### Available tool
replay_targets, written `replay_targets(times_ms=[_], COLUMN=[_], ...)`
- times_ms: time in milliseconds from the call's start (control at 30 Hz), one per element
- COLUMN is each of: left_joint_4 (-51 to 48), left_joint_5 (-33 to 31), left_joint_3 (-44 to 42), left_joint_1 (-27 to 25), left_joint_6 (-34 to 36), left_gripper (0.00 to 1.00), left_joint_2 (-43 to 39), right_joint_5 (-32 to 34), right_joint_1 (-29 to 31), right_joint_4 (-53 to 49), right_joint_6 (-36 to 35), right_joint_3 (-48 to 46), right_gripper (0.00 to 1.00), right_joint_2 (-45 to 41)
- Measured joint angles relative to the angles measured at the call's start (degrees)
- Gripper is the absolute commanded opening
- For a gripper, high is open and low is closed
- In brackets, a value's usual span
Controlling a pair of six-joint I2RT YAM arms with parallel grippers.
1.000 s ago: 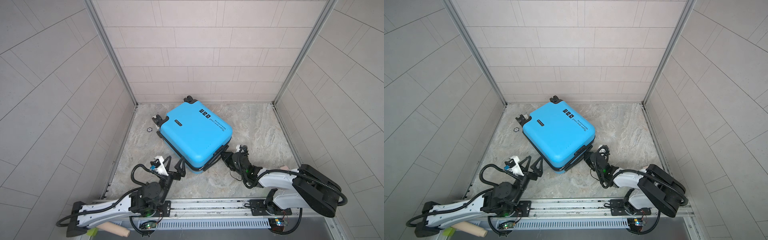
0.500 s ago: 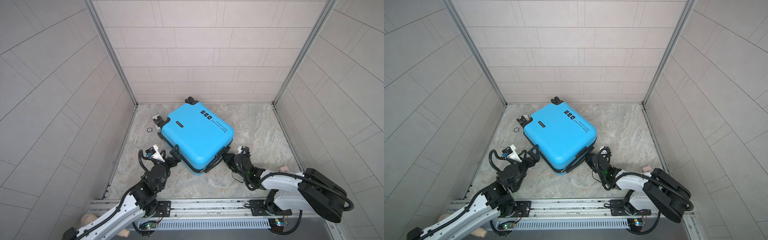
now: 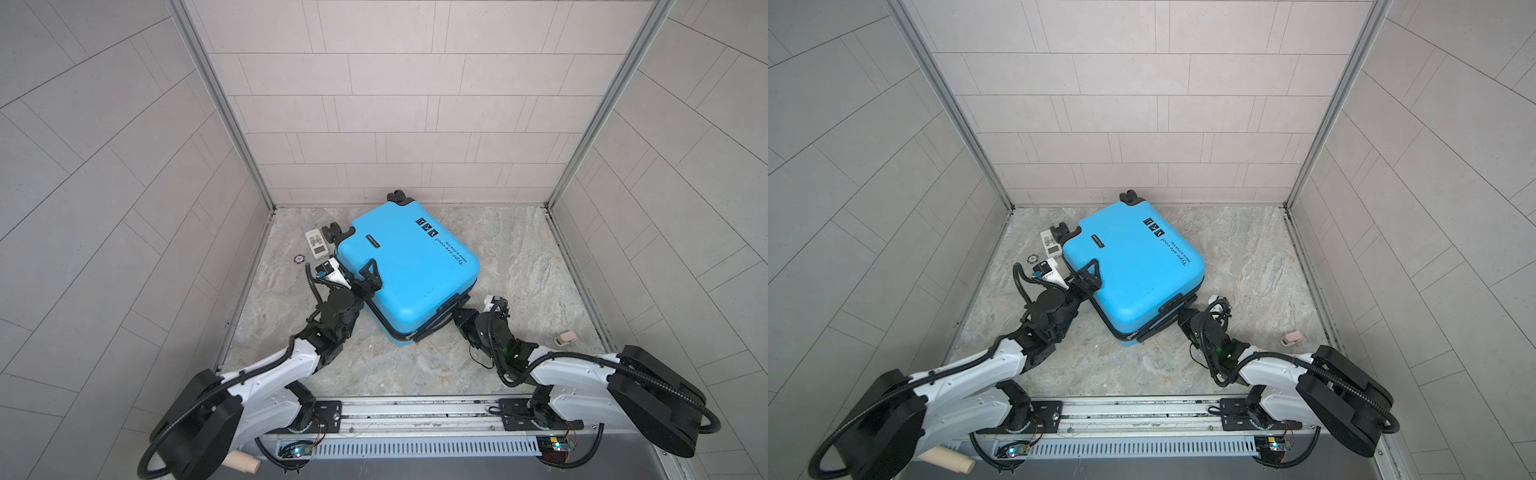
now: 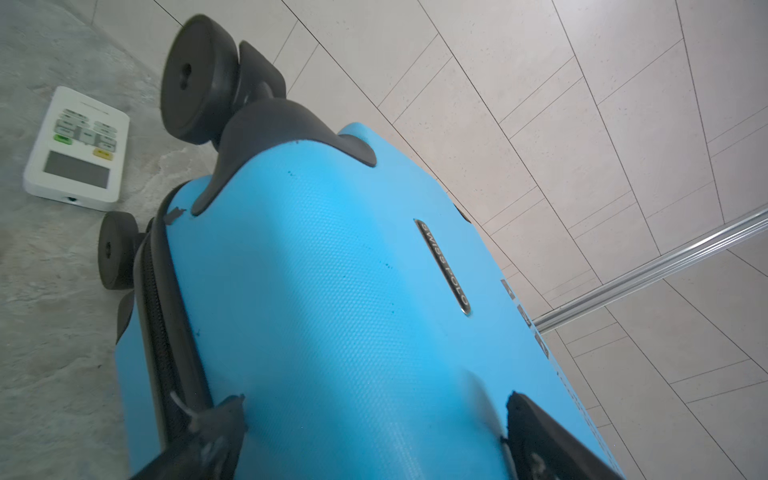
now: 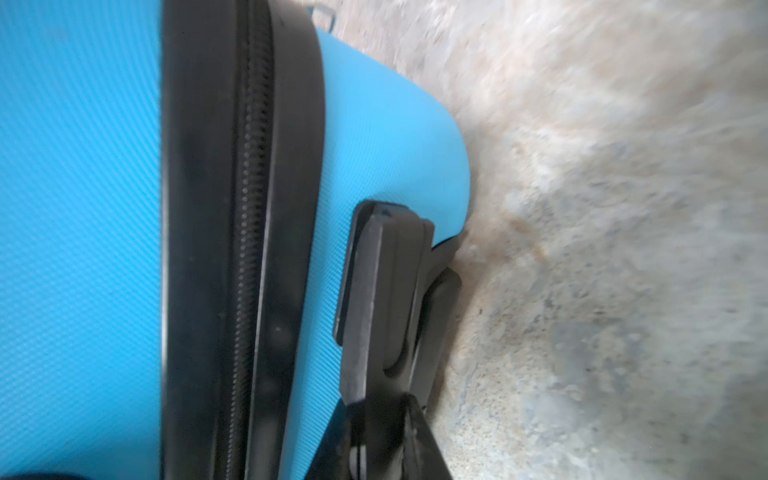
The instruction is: Pack the luggage
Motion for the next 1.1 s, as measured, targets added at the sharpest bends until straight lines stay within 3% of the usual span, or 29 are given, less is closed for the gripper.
replay_targets(times_ms=[367,533,700,933,1100], left_joint_4=[8.9,10.8,5.1,-17.2,-32.6], left_joint_5=[10.1,12.5,12.8,7.8,4.4], left_joint_3=[14.8,17.2,16.5,15.4,15.4], left_joint_1=[1.9,2.5,1.9,-1.7,-6.8], left_joint_6=[0.5,0.6,2.2,6.3,4.6], left_gripper=[0.96,0.95,0.92,0.92,0.89], left_joint_2=[21.8,25.2,21.5,5.1,-4.5], right_joint_5=[7.6,7.9,7.4,7.2,7.2], right_joint_1=[-0.6,-1.5,-1.7,-1.8,-1.8], right_joint_4=[-10.7,-13.3,-15.1,-16.4,-16.8], right_joint_6=[3.1,3.5,3.4,3.3,3.2], right_joint_3=[-0.7,0.5,1.3,1.9,2.3], right_gripper=[0.0,0.0,0.0,0.0,0.0], right_joint_2=[-7.8,-7.8,-8.0,-7.9,-7.6])
